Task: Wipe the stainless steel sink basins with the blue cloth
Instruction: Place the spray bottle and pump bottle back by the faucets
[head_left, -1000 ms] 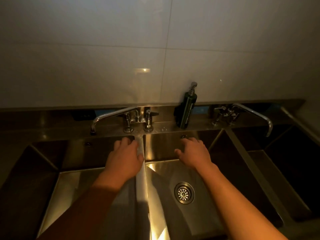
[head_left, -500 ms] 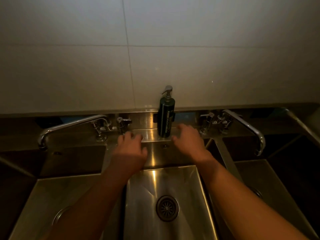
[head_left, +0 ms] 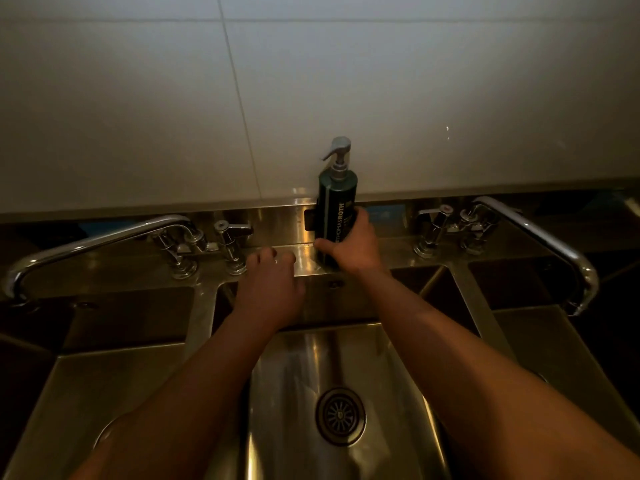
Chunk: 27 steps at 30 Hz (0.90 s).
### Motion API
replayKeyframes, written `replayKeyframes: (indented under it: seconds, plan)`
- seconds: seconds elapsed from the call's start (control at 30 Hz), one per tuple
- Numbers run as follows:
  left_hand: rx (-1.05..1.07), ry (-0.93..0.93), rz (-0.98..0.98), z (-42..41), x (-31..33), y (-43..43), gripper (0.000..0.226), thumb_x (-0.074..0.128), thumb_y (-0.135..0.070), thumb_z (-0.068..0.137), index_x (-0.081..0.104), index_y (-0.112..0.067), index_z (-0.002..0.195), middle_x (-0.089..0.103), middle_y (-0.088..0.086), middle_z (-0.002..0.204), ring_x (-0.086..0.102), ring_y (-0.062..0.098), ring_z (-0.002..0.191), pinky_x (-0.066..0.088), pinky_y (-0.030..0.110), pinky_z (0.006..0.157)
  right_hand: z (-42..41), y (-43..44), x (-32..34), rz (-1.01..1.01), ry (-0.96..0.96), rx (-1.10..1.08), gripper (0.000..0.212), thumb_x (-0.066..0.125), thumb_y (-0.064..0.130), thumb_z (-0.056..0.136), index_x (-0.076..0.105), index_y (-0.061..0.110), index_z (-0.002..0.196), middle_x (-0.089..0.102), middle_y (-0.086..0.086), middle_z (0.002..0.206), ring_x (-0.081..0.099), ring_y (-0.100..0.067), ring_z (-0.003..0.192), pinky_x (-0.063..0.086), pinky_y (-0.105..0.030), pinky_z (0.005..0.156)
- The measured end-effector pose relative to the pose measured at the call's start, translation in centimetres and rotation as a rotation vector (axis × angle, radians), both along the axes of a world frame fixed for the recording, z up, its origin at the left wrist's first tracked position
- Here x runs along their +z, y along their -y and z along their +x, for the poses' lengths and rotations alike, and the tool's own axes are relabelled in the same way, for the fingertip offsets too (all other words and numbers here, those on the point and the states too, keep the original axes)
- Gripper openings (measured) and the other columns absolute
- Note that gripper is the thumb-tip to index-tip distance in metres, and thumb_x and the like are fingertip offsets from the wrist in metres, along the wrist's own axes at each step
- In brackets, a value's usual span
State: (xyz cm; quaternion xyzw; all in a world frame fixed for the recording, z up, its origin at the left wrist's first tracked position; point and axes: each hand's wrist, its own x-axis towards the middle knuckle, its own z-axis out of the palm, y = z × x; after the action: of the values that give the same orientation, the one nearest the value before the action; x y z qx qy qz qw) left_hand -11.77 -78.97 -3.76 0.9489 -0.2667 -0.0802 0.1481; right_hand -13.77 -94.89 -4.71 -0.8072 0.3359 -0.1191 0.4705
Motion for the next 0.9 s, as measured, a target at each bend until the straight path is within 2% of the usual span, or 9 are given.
replayKeyframes:
  seconds: [0.33, 0.57, 0.7, 0.9]
  plan:
    - [0.048, -0.039, -0.022, 1.1, -0.9, -1.2, 0.043, 0.054, -0.032, 0.091, 0.047, -0.021, 0.132, 0.038, 0.008, 0.14, 0.027, 0.027, 0.133, 0.037, 0.041, 0.102, 1.2, -0.3, -1.9, -0.004, 0.106, -0.063, 0.067, 0.079, 0.022, 0.076, 0.042, 0.014, 0.133, 0.054, -0.008, 0.133, 0.05, -0.027, 0.125, 0.043, -0.048, 0.103]
    - [0.068, -0.033, -0.017, 0.5, 0.3, -2.2, 0.043, 0.054, -0.034, 0.091, 0.046, -0.022, 0.132, 0.036, 0.006, 0.14, 0.027, 0.026, 0.134, 0.037, 0.043, 0.101, -0.5, -1.1, -0.6, -0.06, 0.152, -0.03, 0.064, 0.08, 0.026, 0.074, 0.046, 0.016, 0.127, 0.058, -0.004, 0.127, 0.054, -0.024, 0.12, 0.046, -0.042, 0.097]
    - [0.071, -0.03, -0.032, -0.3, 1.2, -3.5, 0.046, 0.055, -0.035, 0.091, 0.044, -0.023, 0.134, 0.036, 0.005, 0.14, 0.027, 0.025, 0.133, 0.038, 0.041, 0.1, -2.2, -2.6, 0.4, -0.057, 0.15, 0.033, 0.065, 0.081, 0.026, 0.074, 0.045, 0.017, 0.129, 0.059, -0.004, 0.127, 0.054, -0.024, 0.12, 0.047, -0.045, 0.099]
    - [0.067, 0.021, 0.006, -1.1, 2.9, -7.4, 0.052, 0.057, -0.038, 0.089, 0.043, -0.022, 0.136, 0.036, 0.009, 0.141, 0.03, 0.027, 0.132, 0.041, 0.043, 0.102, -4.6, -6.6, 2.0, -0.021, 0.166, 0.103, 0.065, 0.082, 0.027, 0.072, 0.048, 0.02, 0.126, 0.06, -0.001, 0.123, 0.056, -0.019, 0.118, 0.049, -0.037, 0.096]
